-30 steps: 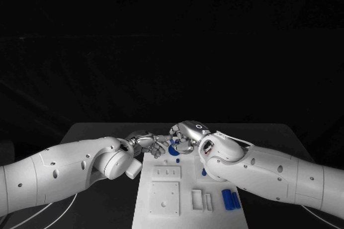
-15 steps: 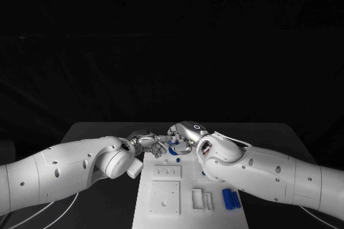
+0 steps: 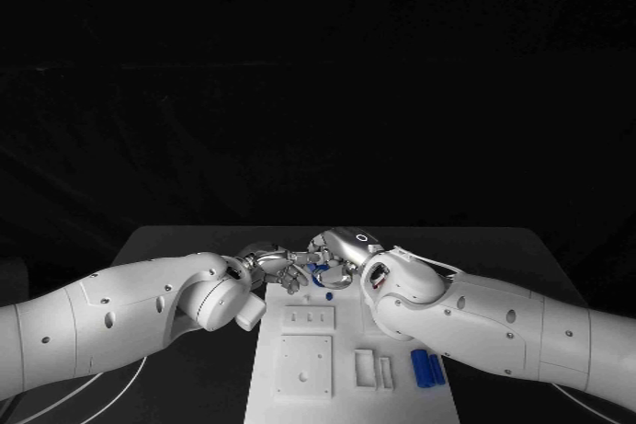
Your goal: Assemble the parts on the task board
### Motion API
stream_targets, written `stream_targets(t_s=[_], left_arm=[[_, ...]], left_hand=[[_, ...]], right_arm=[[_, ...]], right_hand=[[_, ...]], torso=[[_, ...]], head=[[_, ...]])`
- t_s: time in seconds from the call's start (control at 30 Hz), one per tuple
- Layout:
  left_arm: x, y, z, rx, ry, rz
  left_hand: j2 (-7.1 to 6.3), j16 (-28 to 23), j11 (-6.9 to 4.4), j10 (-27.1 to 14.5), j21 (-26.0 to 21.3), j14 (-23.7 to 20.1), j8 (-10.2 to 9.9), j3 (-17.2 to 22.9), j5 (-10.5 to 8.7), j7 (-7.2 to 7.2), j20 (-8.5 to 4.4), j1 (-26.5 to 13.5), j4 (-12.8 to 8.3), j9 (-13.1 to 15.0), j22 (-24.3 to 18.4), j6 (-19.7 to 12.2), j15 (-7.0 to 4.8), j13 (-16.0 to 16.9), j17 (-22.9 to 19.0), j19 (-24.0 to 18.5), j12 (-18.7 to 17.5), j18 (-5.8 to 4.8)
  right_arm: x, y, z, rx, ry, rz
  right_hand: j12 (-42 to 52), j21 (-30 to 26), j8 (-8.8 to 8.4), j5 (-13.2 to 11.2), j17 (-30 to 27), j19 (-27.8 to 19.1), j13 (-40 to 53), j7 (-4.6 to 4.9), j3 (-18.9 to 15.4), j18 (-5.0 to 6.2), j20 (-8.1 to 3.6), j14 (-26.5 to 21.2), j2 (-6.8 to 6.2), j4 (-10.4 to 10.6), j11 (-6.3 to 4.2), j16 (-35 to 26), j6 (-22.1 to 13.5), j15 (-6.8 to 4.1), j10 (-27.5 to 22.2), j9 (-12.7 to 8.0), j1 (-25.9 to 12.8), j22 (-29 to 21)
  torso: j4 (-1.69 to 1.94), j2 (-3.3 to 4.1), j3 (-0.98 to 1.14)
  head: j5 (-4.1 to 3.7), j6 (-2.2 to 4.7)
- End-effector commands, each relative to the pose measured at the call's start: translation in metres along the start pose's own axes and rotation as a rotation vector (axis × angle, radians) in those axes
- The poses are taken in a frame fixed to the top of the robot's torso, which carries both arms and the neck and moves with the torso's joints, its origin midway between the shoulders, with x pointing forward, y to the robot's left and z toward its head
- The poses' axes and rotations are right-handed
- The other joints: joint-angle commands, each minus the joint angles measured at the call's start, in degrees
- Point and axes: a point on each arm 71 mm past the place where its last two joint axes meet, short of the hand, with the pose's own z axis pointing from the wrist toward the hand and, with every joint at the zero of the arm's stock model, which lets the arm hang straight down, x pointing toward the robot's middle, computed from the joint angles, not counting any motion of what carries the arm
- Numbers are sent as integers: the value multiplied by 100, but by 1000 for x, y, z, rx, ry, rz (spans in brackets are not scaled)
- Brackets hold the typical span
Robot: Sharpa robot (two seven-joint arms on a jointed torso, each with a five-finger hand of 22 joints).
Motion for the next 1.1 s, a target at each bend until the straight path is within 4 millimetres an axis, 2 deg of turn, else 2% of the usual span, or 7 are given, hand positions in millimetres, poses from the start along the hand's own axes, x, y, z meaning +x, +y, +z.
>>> stream_targets(t_s=[0.03,0.37,0.47,0.57,0.7,0.97,1.1], left_arm=[[4,-5,1,19,19,5],[4,-5,1,16,15,11],[3,-5,2,16,12,11],[3,-5,2,11,8,18],[3,-5,3,1,2,27],[6,-5,5,-15,4,43],[6,-5,6,-17,5,43]], left_hand=[[46,-24,-13,-34,-3,-40,-17,-23,-1,17,-75,58,-38,10,9,38,1,10,-6,-40,22,47],[383,22,-43,-18,39,-13,26,-107,4,-17,-79,355,-430,26,-8,150,-12,86,-26,-48,54,38],[532,36,-52,-10,52,-3,33,-105,7,-27,-83,438,-572,23,-22,191,-17,111,-40,-48,58,31],[603,45,-60,-1,59,5,43,-104,12,-37,-85,457,-641,23,-32,229,-20,124,-49,-48,61,25],[621,61,-76,19,73,22,69,-127,13,-59,-91,418,-694,28,-45,309,-26,143,-59,-42,67,18],[518,111,-118,75,102,60,116,-165,14,-110,-115,257,-687,43,-74,469,-51,183,-69,-18,89,15],[537,128,-133,94,113,71,134,-142,17,-128,-126,248,-688,53,-83,520,-61,197,-71,-10,98,17]], right_arm=[[4,3,-1,-11,12,-3],[5,4,-1,-12,16,-4],[5,5,-1,-15,17,-1],[6,6,-1,-17,17,2],[6,7,-2,-16,13,0],[6,8,-1,-15,11,-1],[6,8,-1,-13,12,-2]], right_hand=[[18,-5,39,-28,8,28,5,195,36,655,-18,17,2,-1,-13,-6,403,-39,40,6,3,30],[17,-7,37,-28,8,29,4,195,44,655,-18,17,1,-3,-13,-8,403,-40,38,7,2,28],[22,-8,37,-28,8,30,8,195,46,655,-19,17,0,-4,-13,-9,403,-40,43,7,1,28],[20,-8,37,-28,8,30,7,195,48,655,-19,17,0,-4,-13,-9,403,-40,42,7,0,27],[19,-9,36,-28,8,31,5,195,50,655,-19,18,-1,-5,-14,-10,403,-40,40,8,0,27],[23,-10,35,-28,7,32,9,194,57,655,-19,18,-2,-8,-14,-11,404,-41,45,9,0,26],[24,-11,35,-28,8,34,9,193,62,655,-20,19,-3,-10,-15,-12,406,-41,46,10,0,25]], torso=[[9,1,2],[2,0,-1],[-2,-1,2],[-2,0,5],[1,-2,6],[-1,0,4],[-3,0,3]], head=[[2,-9],[7,-20],[8,-25],[14,-26],[13,-23],[14,-35],[11,-38]])
